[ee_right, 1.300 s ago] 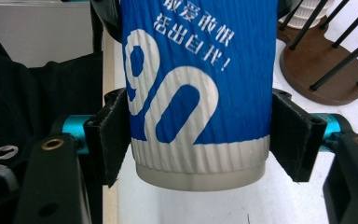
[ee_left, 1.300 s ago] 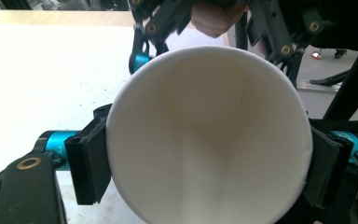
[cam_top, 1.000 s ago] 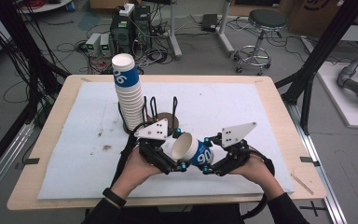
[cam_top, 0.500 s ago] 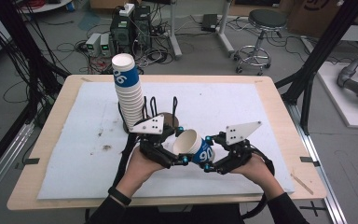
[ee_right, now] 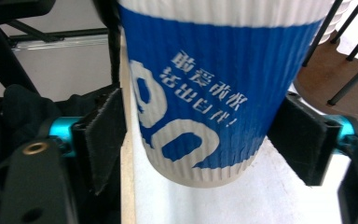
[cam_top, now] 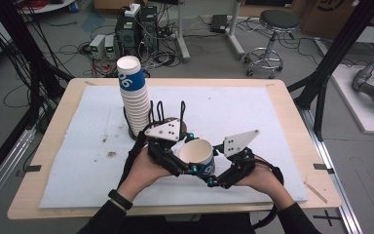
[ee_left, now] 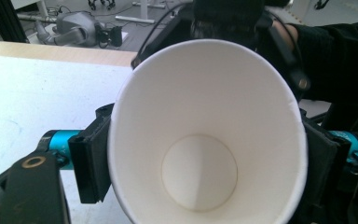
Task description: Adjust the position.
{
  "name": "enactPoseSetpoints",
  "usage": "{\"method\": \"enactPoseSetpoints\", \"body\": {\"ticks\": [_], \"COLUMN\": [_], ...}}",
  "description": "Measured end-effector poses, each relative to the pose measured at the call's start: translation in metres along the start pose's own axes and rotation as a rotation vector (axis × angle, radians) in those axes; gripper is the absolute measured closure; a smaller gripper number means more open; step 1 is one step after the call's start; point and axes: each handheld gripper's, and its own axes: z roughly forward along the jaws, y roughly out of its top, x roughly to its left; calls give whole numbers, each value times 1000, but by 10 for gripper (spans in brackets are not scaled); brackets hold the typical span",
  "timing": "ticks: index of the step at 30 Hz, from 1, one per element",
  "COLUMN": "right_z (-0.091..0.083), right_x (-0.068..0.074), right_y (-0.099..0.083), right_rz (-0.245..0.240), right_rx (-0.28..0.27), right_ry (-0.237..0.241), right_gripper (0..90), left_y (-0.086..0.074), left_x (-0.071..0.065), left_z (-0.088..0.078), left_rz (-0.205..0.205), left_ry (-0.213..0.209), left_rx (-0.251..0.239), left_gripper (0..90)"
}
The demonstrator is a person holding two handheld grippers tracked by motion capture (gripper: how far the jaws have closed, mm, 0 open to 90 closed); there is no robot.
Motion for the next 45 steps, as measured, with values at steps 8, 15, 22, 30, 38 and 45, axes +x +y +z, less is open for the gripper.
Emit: {"method": "enactPoseSetpoints", "body": {"ticks": [8,15,22,30,38,45], "right_z": [1,-1,-6,-5,-5,-8], "right_x": [-4,-2,-3,-3,-1,1], "right_y": [-6,-7,-8,-9,-9,-6], "right_rz": [21,52,57,62,87,120], "right_rx": [-102,-237,-278,-288,-325,-405], "right_ry": [18,38,20,19,-13,-14], "right_gripper": [305,305,305,304,213,208], "left_y": [2,-5,-5,-2,2,3], "left_x": [-4,-6,-3,-3,-3,-4], "left_z": [1,5,4,5,5,6], "left_rz": [-17,-79,-94,-68,-45,-38], "left_ry": [20,-6,-11,-6,5,4], "left_rx": [-129,-304,-344,-323,-297,-286], "left_gripper": [166,135,141,216,226,230]}}
